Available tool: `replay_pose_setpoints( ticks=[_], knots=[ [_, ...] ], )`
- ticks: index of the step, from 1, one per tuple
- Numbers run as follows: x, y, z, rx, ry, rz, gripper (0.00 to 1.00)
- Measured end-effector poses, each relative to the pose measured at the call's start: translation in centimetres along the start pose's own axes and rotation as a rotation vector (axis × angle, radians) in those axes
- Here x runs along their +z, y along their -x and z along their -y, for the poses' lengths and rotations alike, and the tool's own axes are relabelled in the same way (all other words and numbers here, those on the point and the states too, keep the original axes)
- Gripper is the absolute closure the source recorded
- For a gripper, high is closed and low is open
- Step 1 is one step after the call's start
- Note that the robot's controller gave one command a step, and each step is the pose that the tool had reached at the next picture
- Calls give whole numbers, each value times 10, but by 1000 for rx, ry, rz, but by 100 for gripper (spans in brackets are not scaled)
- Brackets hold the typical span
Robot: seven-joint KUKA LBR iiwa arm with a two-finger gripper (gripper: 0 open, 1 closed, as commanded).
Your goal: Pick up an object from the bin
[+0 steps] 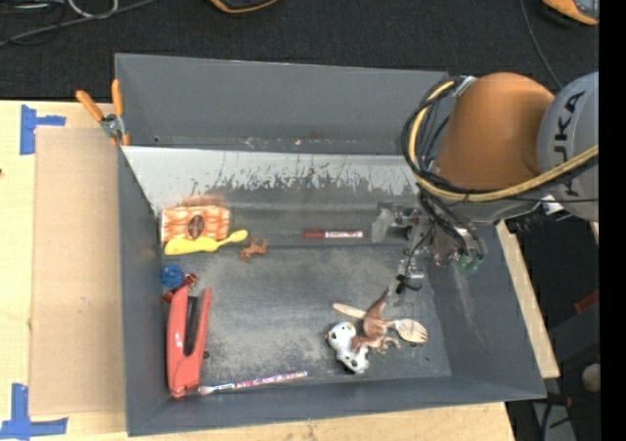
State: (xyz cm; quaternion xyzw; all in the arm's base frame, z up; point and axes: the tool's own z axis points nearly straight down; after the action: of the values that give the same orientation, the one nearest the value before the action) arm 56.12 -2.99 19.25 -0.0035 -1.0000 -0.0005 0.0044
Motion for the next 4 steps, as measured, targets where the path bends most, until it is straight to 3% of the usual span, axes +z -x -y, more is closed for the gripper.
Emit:
replay_pose_setpoints(
  ticks=[1, 2, 3, 4],
  knots=[
    [-5, 1, 0, -1, 0, 8, 0],
    [30, -26, 4, -163, -2, 14, 0],
    [60, -39, 22, -288, 5, -2, 0],
    [58, -35, 52, -342, -1, 5, 0]
  ],
)
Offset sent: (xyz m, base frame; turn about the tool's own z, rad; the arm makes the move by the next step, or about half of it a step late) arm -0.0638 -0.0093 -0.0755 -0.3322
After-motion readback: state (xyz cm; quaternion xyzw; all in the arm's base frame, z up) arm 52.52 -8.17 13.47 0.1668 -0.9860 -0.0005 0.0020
